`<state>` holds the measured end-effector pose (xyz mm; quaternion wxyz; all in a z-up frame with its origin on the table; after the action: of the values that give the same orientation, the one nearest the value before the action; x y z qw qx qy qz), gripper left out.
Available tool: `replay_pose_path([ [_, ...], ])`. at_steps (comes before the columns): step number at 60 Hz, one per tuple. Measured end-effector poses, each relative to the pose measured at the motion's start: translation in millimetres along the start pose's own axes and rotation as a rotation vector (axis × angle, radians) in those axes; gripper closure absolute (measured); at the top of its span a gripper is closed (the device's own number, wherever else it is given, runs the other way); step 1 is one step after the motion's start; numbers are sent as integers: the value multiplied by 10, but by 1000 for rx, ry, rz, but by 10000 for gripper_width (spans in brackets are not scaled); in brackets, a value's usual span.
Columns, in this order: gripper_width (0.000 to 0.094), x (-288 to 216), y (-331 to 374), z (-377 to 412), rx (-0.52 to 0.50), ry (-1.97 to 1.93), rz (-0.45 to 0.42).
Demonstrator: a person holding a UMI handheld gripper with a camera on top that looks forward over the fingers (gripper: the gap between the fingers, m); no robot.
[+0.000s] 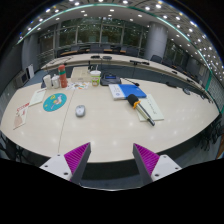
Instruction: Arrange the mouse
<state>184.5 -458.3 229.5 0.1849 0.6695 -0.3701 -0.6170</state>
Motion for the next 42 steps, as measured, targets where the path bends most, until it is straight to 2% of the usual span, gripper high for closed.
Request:
replay_pose_path([
  [19,75,177,-386,566,-42,5,30],
  [29,74,125,-910,1205,-77,-26,-30],
  [42,81,-261,-1821,1863,-97,-40,-124],
])
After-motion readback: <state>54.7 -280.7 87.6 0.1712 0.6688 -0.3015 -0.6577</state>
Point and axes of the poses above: the point between the fingertips, and its own axes, seen from behind it with the camera up: z to the left, x down, y backward, against the way the camera looks, the point moved 5 cm from there along y, backward, against the way the camera looks, and after that the axes turned 5 degrees about x, right-handed, at the moved point
